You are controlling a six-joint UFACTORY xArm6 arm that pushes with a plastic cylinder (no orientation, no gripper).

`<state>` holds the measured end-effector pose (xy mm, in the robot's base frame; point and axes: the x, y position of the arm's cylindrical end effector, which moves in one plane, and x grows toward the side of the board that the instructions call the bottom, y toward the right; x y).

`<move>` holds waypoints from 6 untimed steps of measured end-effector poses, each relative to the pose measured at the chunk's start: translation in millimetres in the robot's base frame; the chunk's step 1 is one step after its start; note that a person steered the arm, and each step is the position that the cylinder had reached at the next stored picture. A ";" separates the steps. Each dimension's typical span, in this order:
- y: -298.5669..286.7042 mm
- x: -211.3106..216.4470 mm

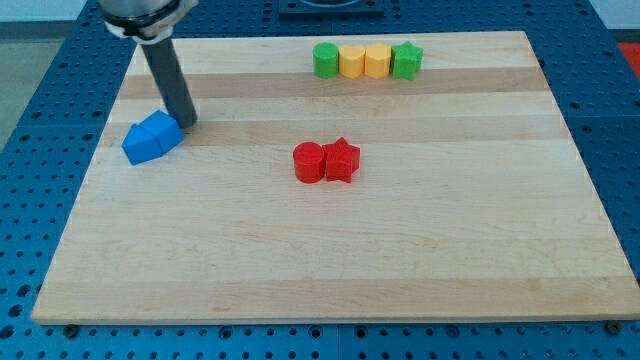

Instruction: Point your arm closer to the red star

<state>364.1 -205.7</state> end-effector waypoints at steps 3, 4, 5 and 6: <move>69.5 -0.4; 74.8 23.1; 63.7 65.0; 56.4 109.0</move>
